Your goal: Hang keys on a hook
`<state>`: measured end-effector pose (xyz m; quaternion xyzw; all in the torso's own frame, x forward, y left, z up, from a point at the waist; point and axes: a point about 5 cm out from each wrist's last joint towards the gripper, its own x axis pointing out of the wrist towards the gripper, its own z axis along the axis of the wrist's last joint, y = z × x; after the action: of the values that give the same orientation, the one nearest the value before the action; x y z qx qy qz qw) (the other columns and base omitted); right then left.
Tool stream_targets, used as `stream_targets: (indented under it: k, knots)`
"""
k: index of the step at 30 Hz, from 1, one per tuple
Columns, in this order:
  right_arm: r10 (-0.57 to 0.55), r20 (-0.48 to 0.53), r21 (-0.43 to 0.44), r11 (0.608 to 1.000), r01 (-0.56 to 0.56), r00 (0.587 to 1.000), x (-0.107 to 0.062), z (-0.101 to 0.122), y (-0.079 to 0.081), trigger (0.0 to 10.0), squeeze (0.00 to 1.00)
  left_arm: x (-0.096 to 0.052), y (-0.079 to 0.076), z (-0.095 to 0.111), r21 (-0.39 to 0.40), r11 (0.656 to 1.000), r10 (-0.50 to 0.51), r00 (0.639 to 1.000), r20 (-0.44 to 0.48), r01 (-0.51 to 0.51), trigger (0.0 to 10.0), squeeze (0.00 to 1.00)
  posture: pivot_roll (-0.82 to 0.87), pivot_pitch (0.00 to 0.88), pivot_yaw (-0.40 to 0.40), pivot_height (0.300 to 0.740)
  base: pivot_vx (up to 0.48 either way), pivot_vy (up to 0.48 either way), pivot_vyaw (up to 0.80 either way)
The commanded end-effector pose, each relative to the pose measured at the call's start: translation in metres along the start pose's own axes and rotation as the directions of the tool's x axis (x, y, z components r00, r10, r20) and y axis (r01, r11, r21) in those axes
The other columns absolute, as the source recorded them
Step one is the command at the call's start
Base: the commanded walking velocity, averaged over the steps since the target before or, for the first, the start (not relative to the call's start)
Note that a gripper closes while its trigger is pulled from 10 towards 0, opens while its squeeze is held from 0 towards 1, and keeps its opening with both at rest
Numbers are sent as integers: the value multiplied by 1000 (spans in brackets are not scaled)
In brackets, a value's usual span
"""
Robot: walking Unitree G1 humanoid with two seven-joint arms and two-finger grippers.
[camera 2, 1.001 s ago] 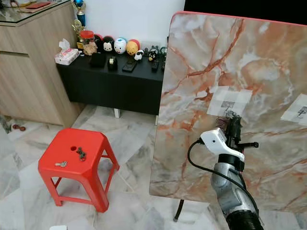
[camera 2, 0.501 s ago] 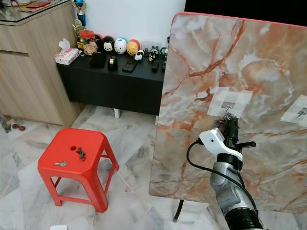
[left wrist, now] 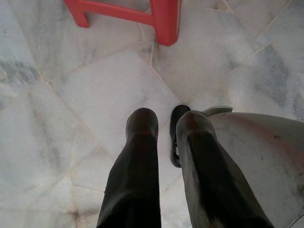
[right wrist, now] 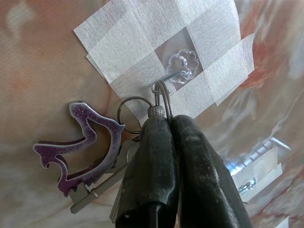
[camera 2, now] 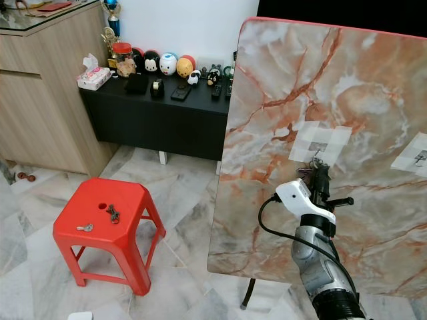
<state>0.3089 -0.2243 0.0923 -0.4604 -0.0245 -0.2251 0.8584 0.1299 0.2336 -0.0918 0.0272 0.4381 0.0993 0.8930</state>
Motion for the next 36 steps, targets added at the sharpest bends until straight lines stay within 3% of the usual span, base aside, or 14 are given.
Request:
stream_targets:
  k: [1, 5, 6, 7, 8, 16, 18, 23, 24, 25, 27, 31, 33, 36]
  knots:
    - [4, -5, 15, 1000, -4, 1000, 4, 0, -2, 10000, 0, -1, -1, -3, -12, 1000, 6, 1000, -14, -6, 10000, 0, 203, 0, -119, 740, 0, 0, 0]
    - [7, 1, 44, 999, -7, 1000, 3, 1, -1, 10000, 0, -1, -2, -3, -10, 1000, 5, 1000, -16, -5, 10000, 0, 200, 0, -119, 740, 0, 0, 0]
    - [9, 3, 53, 999, -9, 1000, 2, 1, -1, 10000, 753, -1, -3, -4, -10, 1000, 3, 1000, -18, -4, 10000, 0, 200, 0, -120, 740, 0, 0, 0]
    - [9, 4, 56, 998, -10, 1000, 2, 2, -1, 10000, 753, -1, -4, -4, -9, 1000, 2, 1000, -18, -2, 10000, 0, 200, 0, -120, 740, 0, 0, 0]
    - [11, 7, 60, 998, -11, 1000, 2, 2, -1, 10000, 1000, -1, -5, -4, -9, 1000, 1, 1000, -19, -1, 10000, 0, 199, 0, -119, 740, 0, 0, 0]
    - [117, 18, 90, 989, -118, 993, -4, 2, 11, 10000, 1000, -2, -12, -8, -6, 1000, -8, 999, -33, 8, 10000, 0, 201, 0, -123, 740, 0, 0, 0]
    - [229, 22, 124, 965, -230, 973, -12, 1, 23, 10000, 1000, -2, -13, -9, -6, 1000, -10, 999, -36, 10, 10000, 0, 200, 0, -124, 740, 0, 0, 0]
    - [386, -5, 232, 898, -375, 922, -26, -6, 39, 10000, 1000, -1, -13, -7, -6, 1000, -10, 999, -32, 9, 10000, 0, 197, 0, -125, 740, 0, 0, 0]
    - [441, -18, 295, 860, -417, 897, -31, -9, 45, 10000, 102, -1, -13, -7, -6, 1000, -10, 999, -31, 9, 10000, 0, 192, 0, -123, 740, 0, 0, 0]
    - [495, -20, 340, 820, -459, 869, -37, -10, 50, 10000, 0, -1, -13, -7, -5, 1000, -10, 999, -31, 10, 10000, 0, 189, 0, -122, 740, 0, 0, 0]
    - [608, -36, 450, 719, -530, 793, -52, -19, 63, 10000, 0, -1, -13, -6, -3, 1000, -12, 999, -30, 12, 10000, 0, 189, 0, -123, 740, 0, 0, 0]
    - [659, -114, 531, 673, -515, 743, -63, -33, 71, 10000, 0, -1, -13, -6, -4, 1000, -11, 999, -30, 11, 10000, 0, 187, 0, -122, 740, 0, 0, 0]
    - [758, -201, 585, 601, -545, 620, -85, -53, 83, 10000, 0, -1, -13, -6, 0, 1000, -11, 999, -31, 11, 10000, 0, 186, 0, -118, 740, 0, 0, 0]
    - [785, -275, 627, 584, -515, 555, -100, -68, 87, 10000, 0, 0, -12, -5, 3, 1000, -11, 999, -31, 11, 10000, 0, 185, 0, -115, 740, 0, 0, 0]
